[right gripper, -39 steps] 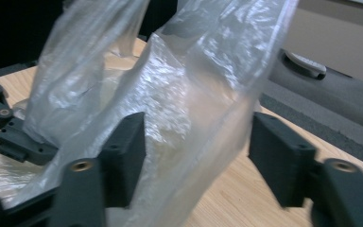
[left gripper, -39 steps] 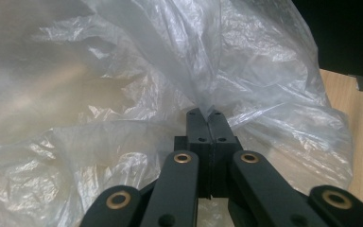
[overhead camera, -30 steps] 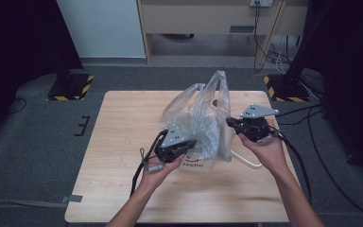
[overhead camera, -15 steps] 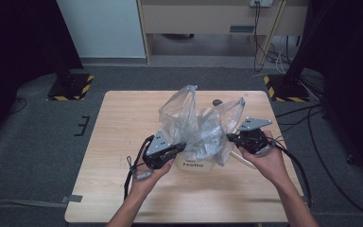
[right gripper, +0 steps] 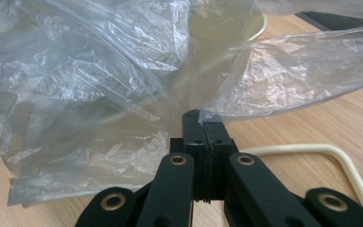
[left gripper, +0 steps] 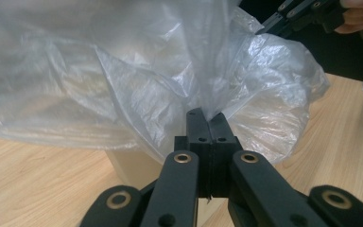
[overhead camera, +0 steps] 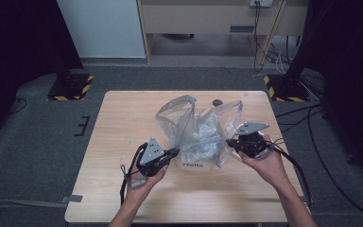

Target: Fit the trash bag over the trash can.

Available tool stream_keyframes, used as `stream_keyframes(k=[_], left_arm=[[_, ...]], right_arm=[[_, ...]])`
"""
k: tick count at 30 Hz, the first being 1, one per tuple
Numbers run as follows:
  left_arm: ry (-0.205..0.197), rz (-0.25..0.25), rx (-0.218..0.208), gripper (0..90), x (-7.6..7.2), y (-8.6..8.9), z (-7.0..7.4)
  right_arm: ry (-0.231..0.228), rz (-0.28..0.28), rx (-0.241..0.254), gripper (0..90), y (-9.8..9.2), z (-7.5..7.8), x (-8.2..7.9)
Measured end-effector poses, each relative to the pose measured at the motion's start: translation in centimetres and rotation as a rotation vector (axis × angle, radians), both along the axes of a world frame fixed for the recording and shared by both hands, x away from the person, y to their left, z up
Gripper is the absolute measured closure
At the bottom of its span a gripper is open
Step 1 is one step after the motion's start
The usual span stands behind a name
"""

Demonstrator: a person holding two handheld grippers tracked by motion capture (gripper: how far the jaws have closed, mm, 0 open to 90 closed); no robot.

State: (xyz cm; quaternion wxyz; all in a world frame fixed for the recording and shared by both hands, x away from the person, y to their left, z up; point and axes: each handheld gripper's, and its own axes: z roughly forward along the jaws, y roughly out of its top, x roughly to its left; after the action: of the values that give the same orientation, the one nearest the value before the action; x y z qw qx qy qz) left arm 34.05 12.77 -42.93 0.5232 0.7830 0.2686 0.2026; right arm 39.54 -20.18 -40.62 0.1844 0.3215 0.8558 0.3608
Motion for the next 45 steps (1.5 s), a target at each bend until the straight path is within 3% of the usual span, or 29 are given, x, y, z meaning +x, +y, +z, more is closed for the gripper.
stream_keyframes(k=[7,22,30,36,45], left_arm=[[0.0,-0.002,-0.003,90.0,0.1,-0.3,0.0],[0.001,-0.008,0.009,90.0,0.3,-0.8,0.3],[0.003,-0.01,0.018,90.0,0.3,-0.8,0.4],[0.002,-0.013,0.019,90.0,0.4,-0.8,0.4],[-0.001,-0.024,0.033,90.0,0.4,-1.2,0.5]], right_arm=[[-0.003,0.001,0.007,89.0,-0.2,-0.4,-0.1],[-0.078,-0.074,0.088,51.5,-1.7,1.7,-0.5],[-0.122,-0.088,0.137,50.3,-2.4,4.2,-0.7],[-0.124,-0.07,0.137,51.3,-1.2,5.6,0.6],[-0.052,-0.051,0.129,46.7,1.7,5.5,4.4]])
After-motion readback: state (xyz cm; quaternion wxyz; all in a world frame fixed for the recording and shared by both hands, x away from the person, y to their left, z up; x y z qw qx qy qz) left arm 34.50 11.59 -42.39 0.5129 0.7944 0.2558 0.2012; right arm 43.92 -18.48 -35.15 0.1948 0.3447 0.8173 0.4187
